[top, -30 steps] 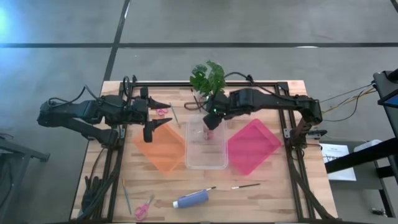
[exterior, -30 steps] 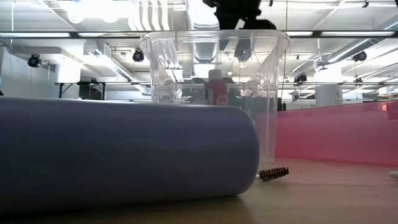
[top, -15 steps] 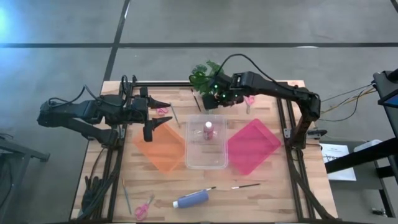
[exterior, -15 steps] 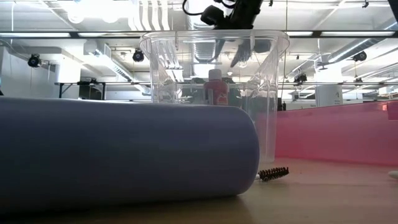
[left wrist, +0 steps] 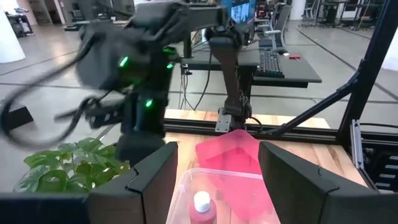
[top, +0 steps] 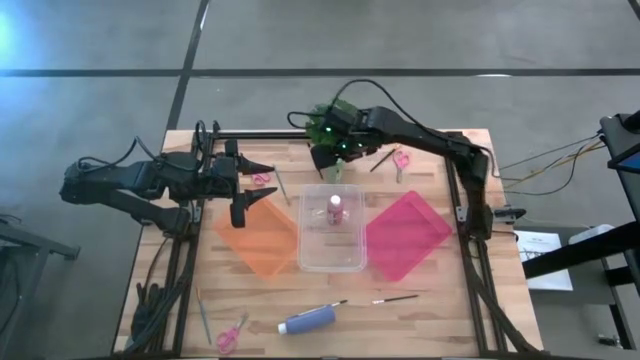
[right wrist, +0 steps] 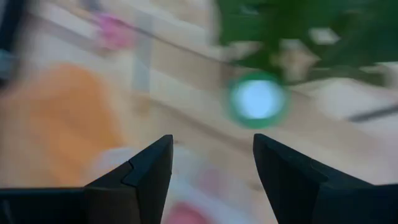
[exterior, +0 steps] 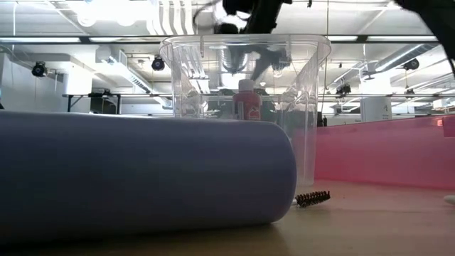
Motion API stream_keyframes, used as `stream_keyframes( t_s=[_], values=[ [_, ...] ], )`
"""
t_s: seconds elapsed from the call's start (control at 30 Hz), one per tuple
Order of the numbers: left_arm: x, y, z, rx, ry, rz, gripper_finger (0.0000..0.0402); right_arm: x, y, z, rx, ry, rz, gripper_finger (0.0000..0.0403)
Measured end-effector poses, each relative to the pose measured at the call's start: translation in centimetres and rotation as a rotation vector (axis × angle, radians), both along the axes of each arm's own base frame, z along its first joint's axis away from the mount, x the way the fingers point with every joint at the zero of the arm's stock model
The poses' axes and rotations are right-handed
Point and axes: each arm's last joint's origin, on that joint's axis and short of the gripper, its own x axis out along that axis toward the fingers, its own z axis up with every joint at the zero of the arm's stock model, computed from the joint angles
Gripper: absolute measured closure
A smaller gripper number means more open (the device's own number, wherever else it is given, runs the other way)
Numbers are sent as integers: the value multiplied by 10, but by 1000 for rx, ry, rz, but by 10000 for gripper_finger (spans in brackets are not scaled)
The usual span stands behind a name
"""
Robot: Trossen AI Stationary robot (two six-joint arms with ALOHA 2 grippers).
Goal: Pick & Place Paint Supplies
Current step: Put the green paint bottle into the transparent bin
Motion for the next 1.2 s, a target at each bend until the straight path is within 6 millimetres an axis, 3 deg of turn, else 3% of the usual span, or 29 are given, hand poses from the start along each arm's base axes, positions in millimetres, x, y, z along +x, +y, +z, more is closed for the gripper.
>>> stream_keyframes(
  t_s=[0.2,0.3,0.5,1.2],
  values=[
    [0,0,0,-1,3,1,170,14,-8,3,-39,100,59,186],
    [0,0,0,13,7,-1,170,22,-12,-8,-29,104,62,186],
    [0,0,-1,16,11,-1,170,20,-18,-21,-17,193,51,186],
    [0,0,-1,12,14,-1,170,27,-28,-36,-37,213,68,186]
  ],
)
